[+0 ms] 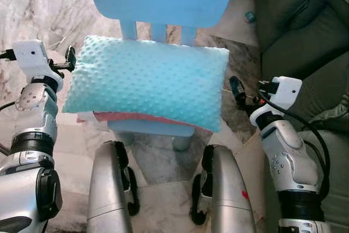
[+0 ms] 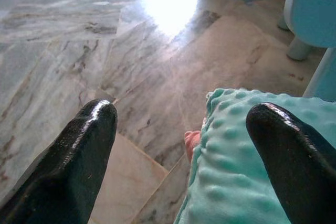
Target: Move the pillow to the sofa
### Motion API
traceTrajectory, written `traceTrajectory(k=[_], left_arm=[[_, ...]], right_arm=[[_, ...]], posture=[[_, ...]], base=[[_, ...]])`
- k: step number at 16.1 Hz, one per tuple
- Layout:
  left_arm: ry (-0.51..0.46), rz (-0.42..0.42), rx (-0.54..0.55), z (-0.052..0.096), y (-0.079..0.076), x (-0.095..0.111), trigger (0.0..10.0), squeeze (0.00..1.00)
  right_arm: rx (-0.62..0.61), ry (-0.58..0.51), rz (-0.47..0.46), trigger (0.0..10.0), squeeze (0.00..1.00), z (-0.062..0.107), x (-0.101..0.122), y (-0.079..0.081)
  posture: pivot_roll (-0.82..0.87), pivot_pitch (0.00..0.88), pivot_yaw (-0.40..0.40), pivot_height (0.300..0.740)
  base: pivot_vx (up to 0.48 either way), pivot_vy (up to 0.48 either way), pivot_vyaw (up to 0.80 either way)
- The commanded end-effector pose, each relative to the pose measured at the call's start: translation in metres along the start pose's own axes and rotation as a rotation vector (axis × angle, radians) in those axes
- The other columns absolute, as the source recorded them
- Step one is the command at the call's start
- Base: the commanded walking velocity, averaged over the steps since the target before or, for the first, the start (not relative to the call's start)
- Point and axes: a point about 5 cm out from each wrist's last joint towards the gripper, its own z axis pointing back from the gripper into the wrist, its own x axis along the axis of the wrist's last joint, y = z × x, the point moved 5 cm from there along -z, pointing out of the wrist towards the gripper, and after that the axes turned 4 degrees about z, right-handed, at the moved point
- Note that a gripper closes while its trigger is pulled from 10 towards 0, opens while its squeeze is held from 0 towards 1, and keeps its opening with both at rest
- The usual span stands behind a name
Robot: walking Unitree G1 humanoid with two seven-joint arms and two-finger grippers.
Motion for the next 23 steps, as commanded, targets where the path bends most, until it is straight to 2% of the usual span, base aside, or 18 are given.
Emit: traceTrajectory(k=[1,2,3,4,5,6,9,11,13,14,16,18,21,23], left_arm=[[0.046,-0.007,0.018,0.006,0.008,-0.014,10.0,0.0],[0.111,0.009,0.011,0.009,0.006,-0.028,10.0,0.0],[0.16,0.027,0.002,0.011,0.004,-0.039,10.0,0.0],[0.201,0.107,-0.011,0.014,0.0,-0.051,10.0,0.0],[0.217,0.135,-0.022,0.015,-0.002,-0.054,10.0,0.0],[0.257,0.184,-0.047,0.015,-0.009,-0.062,10.0,0.0],[0.291,0.197,-0.091,0.014,-0.026,-0.068,10.0,0.0],[0.306,0.204,-0.108,0.015,-0.032,-0.072,10.0,0.0],[0.335,0.201,-0.14,0.019,-0.041,-0.081,10.0,0.0],[0.341,0.202,-0.144,0.019,-0.042,-0.083,10.0,0.0],[0.35,0.176,-0.156,0.02,-0.045,-0.085,10.0,0.0],[0.352,0.175,-0.156,0.02,-0.044,-0.086,10.0,0.0],[0.362,0.187,-0.161,0.021,-0.046,-0.088,10.0,0.0],[0.373,0.195,-0.172,0.022,-0.052,-0.091,10.0,0.0]], right_arm=[[-0.011,0.006,-0.013,10.0,0.49,0.005,-0.002,-0.003],[0.003,0.039,-0.029,10.0,0.18,0.006,-0.01,-0.001],[0.017,0.06,-0.052,10.0,0.0,0.007,-0.015,0.002],[0.054,0.117,-0.112,10.0,0.0,0.01,-0.028,0.01],[0.058,0.119,-0.13,10.0,0.0,0.01,-0.03,0.011],[0.08,0.147,-0.224,10.0,0.0,0.012,-0.039,0.017],[0.126,0.188,-0.319,10.0,0.0,0.012,-0.052,0.03],[0.155,0.203,-0.371,10.0,0.0,0.012,-0.056,0.037],[0.219,0.232,-0.425,10.0,0.0,0.011,-0.064,0.052],[0.238,0.238,-0.416,10.0,0.0,0.011,-0.066,0.056],[0.277,0.253,-0.318,10.0,0.0,0.006,-0.075,0.062],[0.298,0.247,-0.305,10.0,0.0,0.001,-0.073,0.064],[0.336,0.293,-0.252,10.0,0.0,-0.005,-0.087,0.075],[0.343,0.303,-0.166,10.0,0.0,-0.009,-0.096,0.082]], posture=[[-0.1,0.425,-0.036,0.56],[-0.1,0.426,-0.036,0.56],[-0.1,0.427,-0.036,0.56],[-0.1,0.428,-0.037,0.56],[-0.1,0.432,-0.037,0.56],[-0.1,0.434,-0.038,0.56],[-0.1,0.438,-0.039,0.56],[-0.11,0.44,-0.039,0.56],[-0.11,0.444,-0.04,0.56],[-0.1,0.445,-0.04,0.56],[-0.1,0.45,-0.039,0.56],[-0.1,0.455,-0.038,0.56],[-0.09,0.462,-0.038,0.56],[-0.08,0.465,-0.037,0.56]], base=[[0.0,0.0,0.0],[0.0,0.0,0.0],[0.0,0.0,0.0],[0.0,0.0,0.0],[0.0,0.0,0.0],[0.0,0.0,0.0],[0.0,0.0,0.0],[0.0,0.0,0.0],[0.0,0.0,0.0],[0.0,0.0,0.0],[0.0,0.0,0.0],[0.0,0.0,0.0],[0.0,0.0,0.0],[0.0,0.0,0.0]])
